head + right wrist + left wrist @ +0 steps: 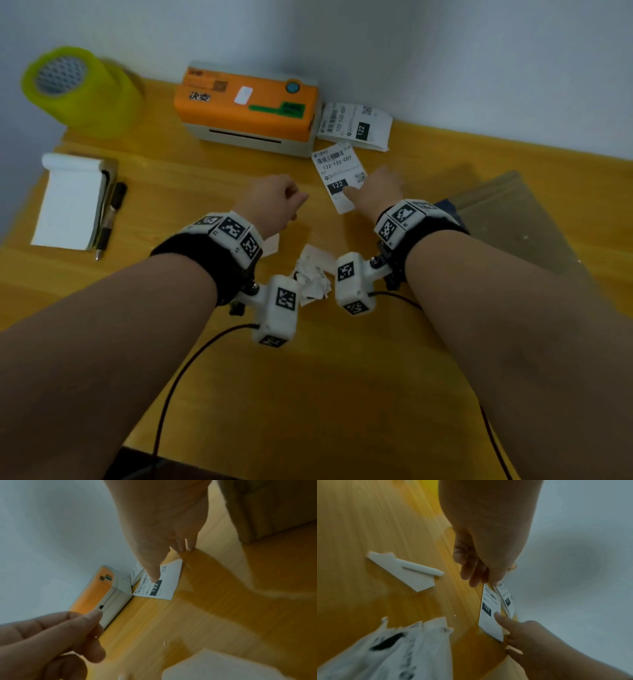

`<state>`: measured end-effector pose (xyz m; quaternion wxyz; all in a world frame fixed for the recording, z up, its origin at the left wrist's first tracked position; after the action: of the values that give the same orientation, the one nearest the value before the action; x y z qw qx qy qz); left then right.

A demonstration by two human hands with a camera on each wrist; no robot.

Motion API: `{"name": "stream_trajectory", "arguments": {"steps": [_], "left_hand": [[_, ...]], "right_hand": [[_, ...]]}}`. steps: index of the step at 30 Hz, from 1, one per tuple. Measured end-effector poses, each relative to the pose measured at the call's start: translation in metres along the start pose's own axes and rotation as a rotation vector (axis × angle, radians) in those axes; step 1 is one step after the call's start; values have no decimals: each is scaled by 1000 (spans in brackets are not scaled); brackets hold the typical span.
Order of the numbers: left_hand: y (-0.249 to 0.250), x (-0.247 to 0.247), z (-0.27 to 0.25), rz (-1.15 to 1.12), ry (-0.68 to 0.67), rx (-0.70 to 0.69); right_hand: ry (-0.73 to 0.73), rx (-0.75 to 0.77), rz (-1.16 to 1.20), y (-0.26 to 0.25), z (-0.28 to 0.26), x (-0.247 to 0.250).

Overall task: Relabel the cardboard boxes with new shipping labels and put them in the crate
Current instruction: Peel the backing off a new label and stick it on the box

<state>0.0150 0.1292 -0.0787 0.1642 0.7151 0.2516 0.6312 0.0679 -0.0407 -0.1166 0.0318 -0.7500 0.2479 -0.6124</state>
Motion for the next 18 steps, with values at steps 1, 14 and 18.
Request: {"name": "stream_trajectory", "arguments": {"steps": [1, 14, 18], "left_hand": [[-1, -1, 5, -13, 14, 3], [8, 19, -3, -94, 72, 7], [35, 30, -7, -76, 170, -31]], "right_hand": [[24, 4, -7, -1, 3, -3], [-61, -12, 192, -2, -24, 27], [-56, 74, 306, 2, -51, 64]]}}
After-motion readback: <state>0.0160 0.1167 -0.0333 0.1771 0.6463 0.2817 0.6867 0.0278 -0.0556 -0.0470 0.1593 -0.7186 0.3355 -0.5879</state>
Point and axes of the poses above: each hand's wrist, its own z-axis towards the middle knuckle, its own x-axis out of the back of the hand, y = z × x, the point moved 1 cm from there along z, towards the middle knuckle, and after that the axes turned 13 degrees about y, right-handed, at the moved point
